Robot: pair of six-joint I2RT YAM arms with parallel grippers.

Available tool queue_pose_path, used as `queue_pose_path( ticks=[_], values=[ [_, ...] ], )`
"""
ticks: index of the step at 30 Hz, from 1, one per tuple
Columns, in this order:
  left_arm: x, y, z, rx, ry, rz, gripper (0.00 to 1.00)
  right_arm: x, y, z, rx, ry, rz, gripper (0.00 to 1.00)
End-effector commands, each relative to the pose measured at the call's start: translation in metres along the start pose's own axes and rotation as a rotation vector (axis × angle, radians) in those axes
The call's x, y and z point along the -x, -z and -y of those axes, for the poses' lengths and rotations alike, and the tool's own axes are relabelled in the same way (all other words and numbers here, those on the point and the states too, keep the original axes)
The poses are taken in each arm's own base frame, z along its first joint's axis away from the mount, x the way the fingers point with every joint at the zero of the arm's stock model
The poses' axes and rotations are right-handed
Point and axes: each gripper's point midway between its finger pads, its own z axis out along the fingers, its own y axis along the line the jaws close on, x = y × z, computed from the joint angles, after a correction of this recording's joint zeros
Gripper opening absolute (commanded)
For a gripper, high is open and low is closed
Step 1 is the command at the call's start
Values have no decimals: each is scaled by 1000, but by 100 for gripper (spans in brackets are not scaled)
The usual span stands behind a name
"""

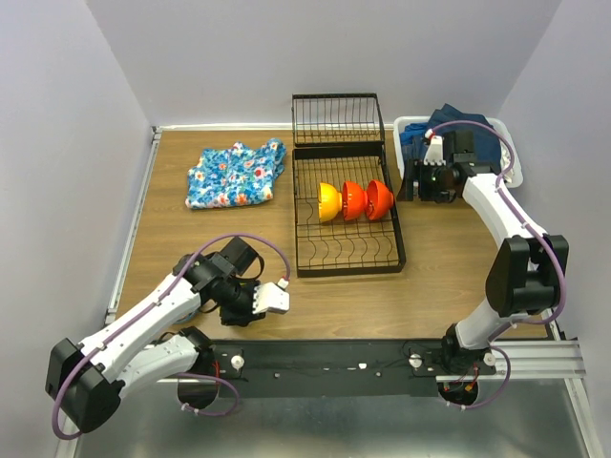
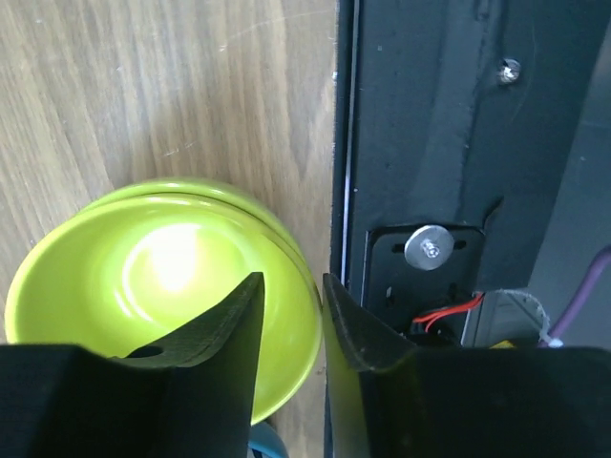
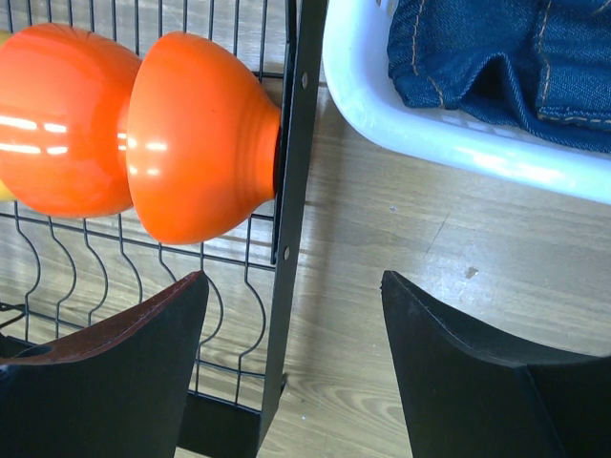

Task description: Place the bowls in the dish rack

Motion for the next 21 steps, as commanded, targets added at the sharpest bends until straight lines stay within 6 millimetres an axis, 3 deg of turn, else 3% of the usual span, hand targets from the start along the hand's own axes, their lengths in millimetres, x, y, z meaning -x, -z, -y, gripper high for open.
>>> queue_pose_path(
  ticks=[1,7,16,19,21],
  values=[
    [0,-5,-13,71,47,1,36,5,8,-6,12,-3,37,81],
    [4,7,-10,70,56,5,15,8,8,-4,5,1,40,81],
    [18,46,1,134,-37,73,4,5,2,-3,8,-10,25,81],
    [29,53,-7,156,-39,95,0,5,0,-3,12,-15,22,81],
    [54,65,-28,237,-68,160,0,9,1,-3,8,-14,26,81]
  ],
)
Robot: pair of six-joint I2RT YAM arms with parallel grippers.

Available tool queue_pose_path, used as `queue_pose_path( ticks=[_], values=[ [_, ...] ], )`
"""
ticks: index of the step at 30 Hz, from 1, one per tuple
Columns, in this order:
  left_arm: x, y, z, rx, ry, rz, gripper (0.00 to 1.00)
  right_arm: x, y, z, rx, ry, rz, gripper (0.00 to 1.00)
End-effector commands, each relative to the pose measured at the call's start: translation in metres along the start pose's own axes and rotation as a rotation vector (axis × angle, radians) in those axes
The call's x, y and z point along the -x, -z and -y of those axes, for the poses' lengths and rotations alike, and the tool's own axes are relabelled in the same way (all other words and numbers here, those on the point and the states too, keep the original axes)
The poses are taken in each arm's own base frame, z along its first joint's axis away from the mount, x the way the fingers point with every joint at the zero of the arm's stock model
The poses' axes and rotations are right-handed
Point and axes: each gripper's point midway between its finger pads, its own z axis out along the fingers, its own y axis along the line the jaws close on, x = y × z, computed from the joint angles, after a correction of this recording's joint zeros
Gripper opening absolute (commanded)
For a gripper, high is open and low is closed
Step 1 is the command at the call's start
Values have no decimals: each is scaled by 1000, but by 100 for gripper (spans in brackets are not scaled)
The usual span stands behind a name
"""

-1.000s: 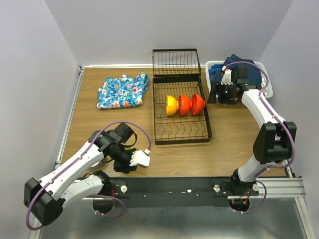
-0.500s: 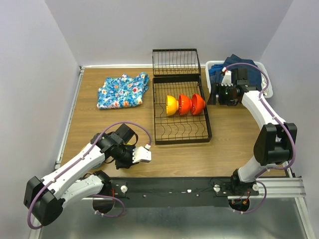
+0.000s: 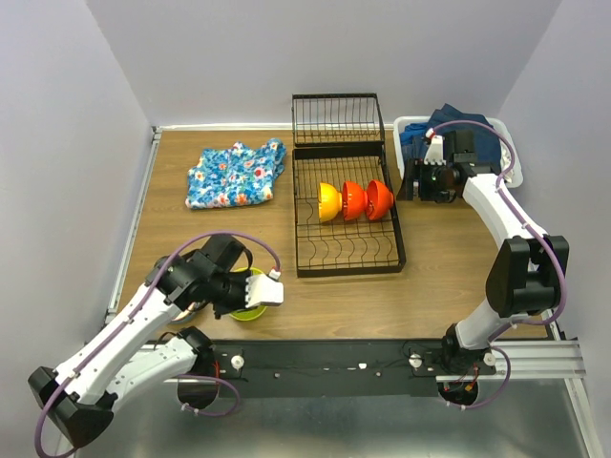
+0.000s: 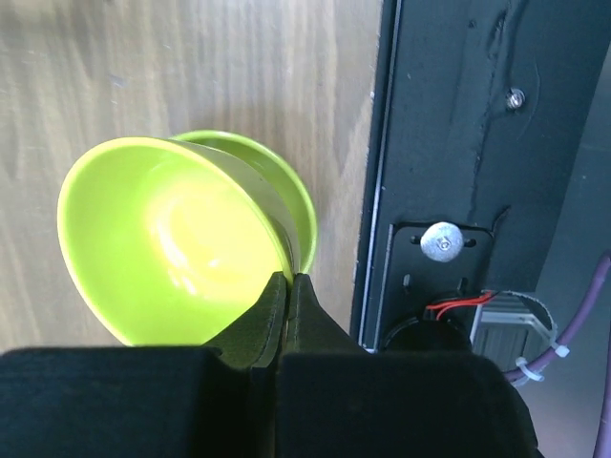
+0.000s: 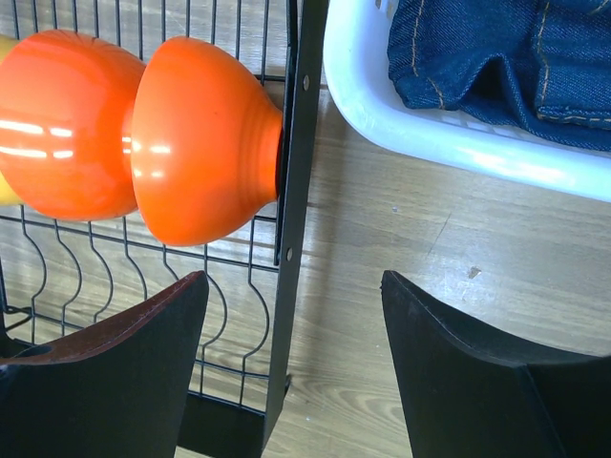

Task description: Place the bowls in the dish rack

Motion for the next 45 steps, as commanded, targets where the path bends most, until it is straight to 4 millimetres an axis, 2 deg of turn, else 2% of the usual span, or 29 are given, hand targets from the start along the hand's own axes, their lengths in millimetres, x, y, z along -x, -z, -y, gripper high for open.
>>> queue_pose_path(
  ticks=[1,2,4,5,7,8,10,11,13,14,15,16,17,19,20,23,24,28,31,35,37,39,40,45],
  values=[
    [44,16,-35,119,-39,113,0,9,0,-2,6,0,21,81],
    [65,16,-49,148,-55,181,0,10,0,-1,0,-4,25,81],
    [95,22,-65,176,-56,270,0,14,0,1,-15,-13,32,81],
    [119,18,-79,181,-41,346,0,15,0,2,-20,-24,34,81],
    [150,20,-95,193,-23,440,0,18,1,6,-49,-38,46,81],
    [173,16,-113,207,3,515,0,20,3,10,-66,-61,55,81],
    [201,15,-124,194,24,623,0,22,6,19,-117,-84,66,81],
    [225,15,-140,213,20,715,0,22,8,25,-137,-108,71,81],
    [247,11,-143,143,104,819,0,21,12,36,-182,-130,76,82],
    [266,12,-155,147,91,904,0,20,13,43,-198,-151,76,82],
    [274,8,-154,88,198,947,0,19,15,47,-214,-161,76,83],
    [281,7,-157,69,231,990,0,17,16,47,-215,-165,71,83],
    [297,12,-164,66,222,1084,0,17,16,48,-215,-162,69,84],
    [309,10,-162,-17,336,1160,0,18,21,57,-231,-172,81,84],
    [312,-2,-166,-37,379,1151,0,18,22,59,-236,-170,83,84],
    [331,-2,-163,-128,463,1188,0,15,23,60,-240,-163,82,84],
    [332,-14,-165,-153,492,1172,0,12,22,61,-244,-161,76,84],
    [343,-24,-168,-248,585,1181,0,4,23,62,-247,-153,48,84],
    [346,-28,-181,-255,699,1183,0,2,26,63,-253,-139,40,84],
    [352,-42,-187,-273,827,1159,0,-3,29,65,-266,-120,35,84],
    [353,-54,-195,-254,929,1136,0,-7,31,65,-271,-117,27,84],
    [343,-76,-201,-217,1049,1051,0,-10,32,66,-277,-103,19,84],
    [344,-78,-204,-199,1084,1043,0,-10,33,67,-284,-101,16,84],
    [344,-86,-187,-213,1099,1015,0,2,38,70,-300,-68,48,84]
  ],
)
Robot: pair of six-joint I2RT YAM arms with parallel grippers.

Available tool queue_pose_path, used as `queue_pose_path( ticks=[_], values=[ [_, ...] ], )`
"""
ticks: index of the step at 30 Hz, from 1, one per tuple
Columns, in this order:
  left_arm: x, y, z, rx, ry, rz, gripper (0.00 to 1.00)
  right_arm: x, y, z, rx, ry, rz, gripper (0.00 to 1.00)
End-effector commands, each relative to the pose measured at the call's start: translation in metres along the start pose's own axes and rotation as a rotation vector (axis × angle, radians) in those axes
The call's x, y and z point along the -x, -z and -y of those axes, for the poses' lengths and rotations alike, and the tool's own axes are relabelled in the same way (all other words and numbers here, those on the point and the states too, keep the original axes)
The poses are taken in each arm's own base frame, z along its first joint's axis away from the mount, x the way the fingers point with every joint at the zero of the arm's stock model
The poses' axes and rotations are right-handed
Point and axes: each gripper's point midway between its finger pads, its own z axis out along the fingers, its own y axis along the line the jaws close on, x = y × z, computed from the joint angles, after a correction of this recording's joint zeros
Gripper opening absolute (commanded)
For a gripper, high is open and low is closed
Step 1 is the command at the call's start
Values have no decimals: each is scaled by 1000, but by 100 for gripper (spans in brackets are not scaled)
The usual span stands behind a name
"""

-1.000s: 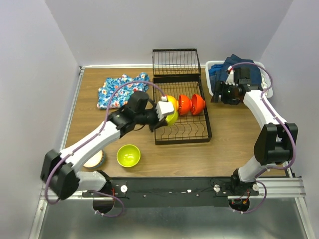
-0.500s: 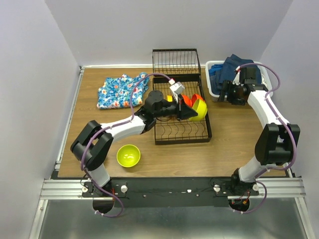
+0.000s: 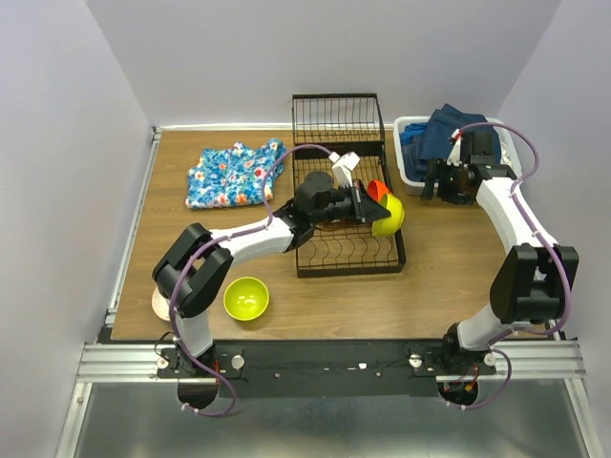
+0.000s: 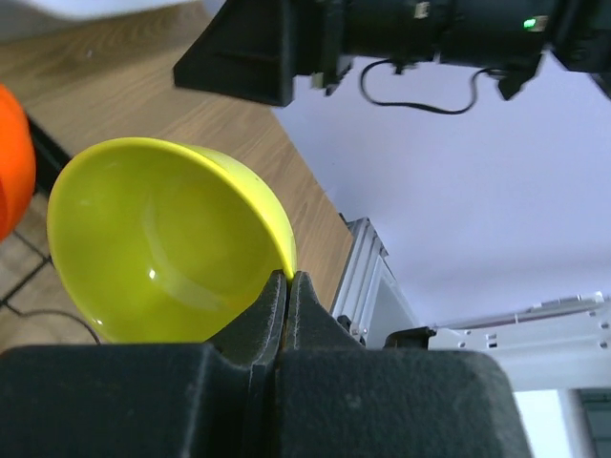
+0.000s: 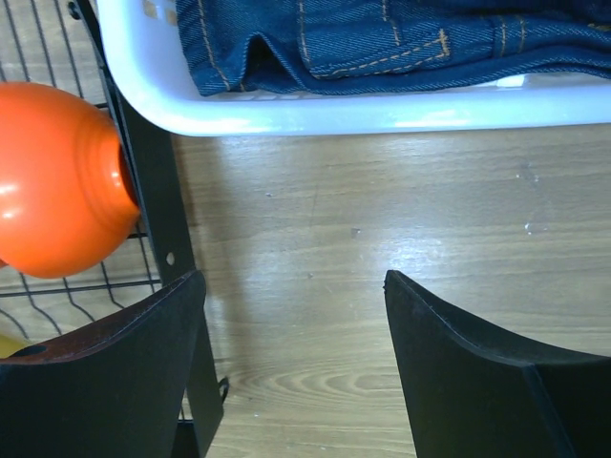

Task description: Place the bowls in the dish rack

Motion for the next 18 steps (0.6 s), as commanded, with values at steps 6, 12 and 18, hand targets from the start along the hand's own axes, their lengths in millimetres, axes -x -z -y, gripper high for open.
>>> queue_pose_path(
  ticks=[6,12,18],
  values=[
    [-21,-7,7,23,81,7,0,6,8,9,-43,35,31,84],
    [-28,-12,11,-62,134,44,0,-10,0,9,-37,28,-31,84],
    [-27,-8,12,-151,172,80,0,-6,-4,10,-42,31,-22,84]
  ],
)
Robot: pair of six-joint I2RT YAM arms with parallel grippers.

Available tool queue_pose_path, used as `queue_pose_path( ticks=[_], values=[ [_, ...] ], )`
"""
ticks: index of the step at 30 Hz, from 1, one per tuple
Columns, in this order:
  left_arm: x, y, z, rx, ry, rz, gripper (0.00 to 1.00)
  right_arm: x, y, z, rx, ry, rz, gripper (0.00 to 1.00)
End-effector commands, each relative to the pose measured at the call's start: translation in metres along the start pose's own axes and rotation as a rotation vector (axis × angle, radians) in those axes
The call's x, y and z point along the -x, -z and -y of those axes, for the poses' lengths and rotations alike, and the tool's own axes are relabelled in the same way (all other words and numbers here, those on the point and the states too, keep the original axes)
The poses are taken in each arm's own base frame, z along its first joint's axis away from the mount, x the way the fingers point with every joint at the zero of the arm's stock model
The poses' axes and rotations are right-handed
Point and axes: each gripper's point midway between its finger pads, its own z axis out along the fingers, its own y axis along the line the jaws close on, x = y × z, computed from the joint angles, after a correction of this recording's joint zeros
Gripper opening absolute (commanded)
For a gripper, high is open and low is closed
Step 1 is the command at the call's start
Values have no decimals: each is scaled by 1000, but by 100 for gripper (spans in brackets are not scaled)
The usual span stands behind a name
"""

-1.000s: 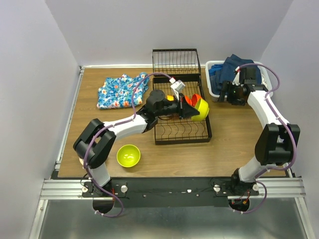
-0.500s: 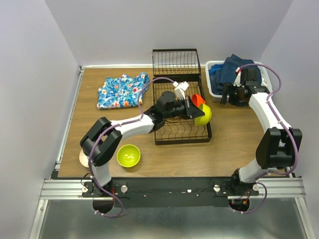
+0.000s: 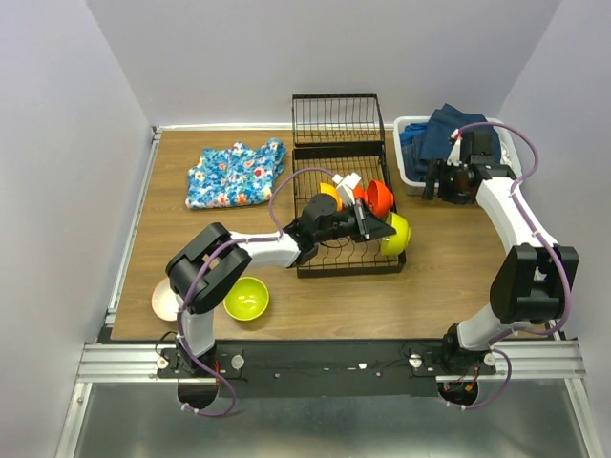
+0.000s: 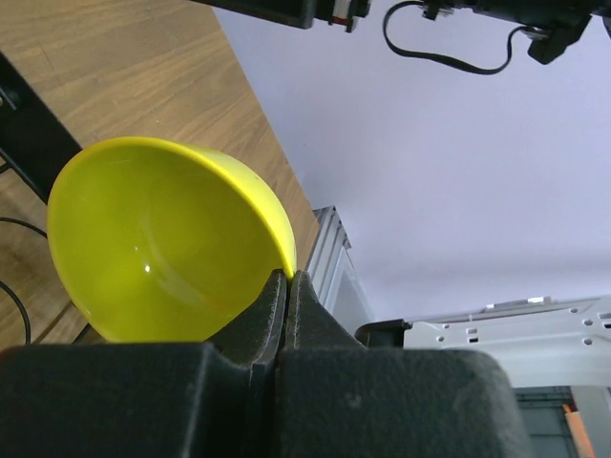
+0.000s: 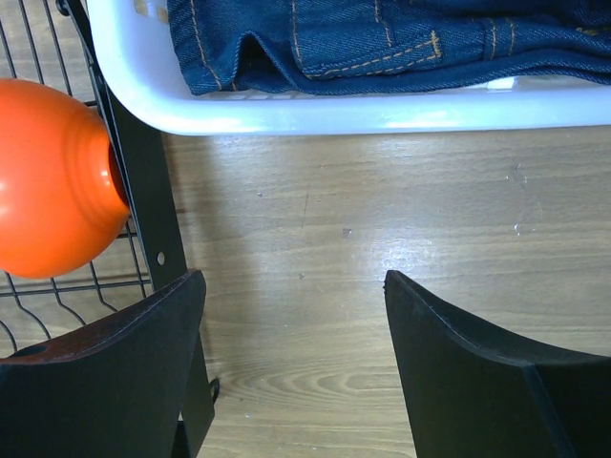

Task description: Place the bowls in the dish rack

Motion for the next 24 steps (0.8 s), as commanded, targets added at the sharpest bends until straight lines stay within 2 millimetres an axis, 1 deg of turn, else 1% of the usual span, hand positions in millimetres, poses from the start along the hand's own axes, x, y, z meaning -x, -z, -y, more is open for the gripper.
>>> queue_pose_path(
  ticks=[1,6,10,12,14,21,23,24],
  values=[
    [14,2,22,-151,7,76,0,-8,-5,7,-30,8,-31,84],
    [13,2,9,-149,57,96,0,-17,-13,7,-26,9,-65,84],
    [12,-3,2,-149,90,101,0,-16,-17,6,-22,10,-73,84],
    [10,-6,-9,-122,118,104,0,-14,-18,7,-25,13,-71,84],
    [8,-7,-14,-107,135,105,0,-16,-20,7,-25,13,-77,84],
    [2,-10,-43,-2,217,103,0,-21,-23,7,-23,12,-93,84],
    [1,-11,-46,4,232,100,0,-23,-24,7,-22,10,-97,84],
    [-2,-12,-52,25,244,92,0,-24,-25,7,-21,10,-101,84]
  ],
)
